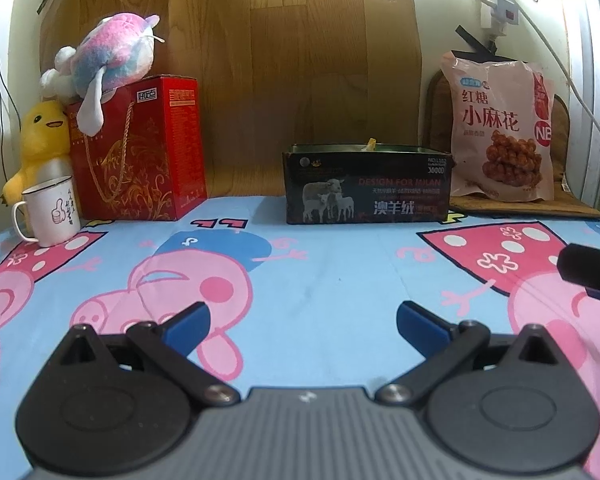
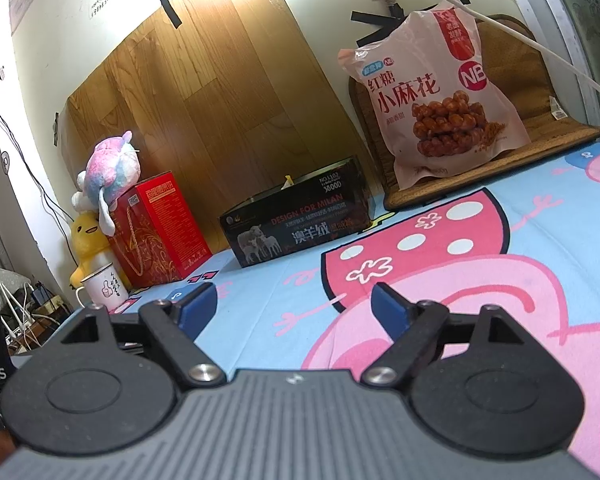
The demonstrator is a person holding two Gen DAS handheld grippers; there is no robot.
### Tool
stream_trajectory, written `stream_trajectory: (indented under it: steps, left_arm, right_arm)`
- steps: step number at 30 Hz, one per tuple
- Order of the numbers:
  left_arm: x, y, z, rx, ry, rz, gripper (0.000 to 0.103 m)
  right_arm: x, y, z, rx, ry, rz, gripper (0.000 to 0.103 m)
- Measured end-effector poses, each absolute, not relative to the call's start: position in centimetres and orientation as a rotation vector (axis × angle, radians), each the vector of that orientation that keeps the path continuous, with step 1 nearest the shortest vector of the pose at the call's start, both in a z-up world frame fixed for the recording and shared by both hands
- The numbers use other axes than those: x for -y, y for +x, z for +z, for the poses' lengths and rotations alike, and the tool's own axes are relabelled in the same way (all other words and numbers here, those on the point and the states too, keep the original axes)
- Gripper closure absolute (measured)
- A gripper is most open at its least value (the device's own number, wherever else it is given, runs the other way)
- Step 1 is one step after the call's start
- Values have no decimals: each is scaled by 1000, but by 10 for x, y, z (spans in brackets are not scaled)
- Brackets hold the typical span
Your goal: Organize snacks
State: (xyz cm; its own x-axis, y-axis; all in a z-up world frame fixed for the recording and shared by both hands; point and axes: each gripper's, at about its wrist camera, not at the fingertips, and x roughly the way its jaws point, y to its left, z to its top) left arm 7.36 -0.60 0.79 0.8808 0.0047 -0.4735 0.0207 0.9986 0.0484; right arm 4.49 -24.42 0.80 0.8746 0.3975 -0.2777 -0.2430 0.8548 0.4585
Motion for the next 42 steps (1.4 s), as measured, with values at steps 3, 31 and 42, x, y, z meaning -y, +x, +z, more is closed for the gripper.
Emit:
stream_trajectory:
  steps: [3,31,42]
  left_arm:
    - [6,74,8,-495,51,-11,0]
    - [1,77,7,-508,36,53,0]
    - [2,77,7,-498,61,85,0]
  right_arm:
    - [244,45,8,-376,430,343,16]
    - [242,43,7,-370,449,333,13]
    - [245,44,7,-364,461,336,12]
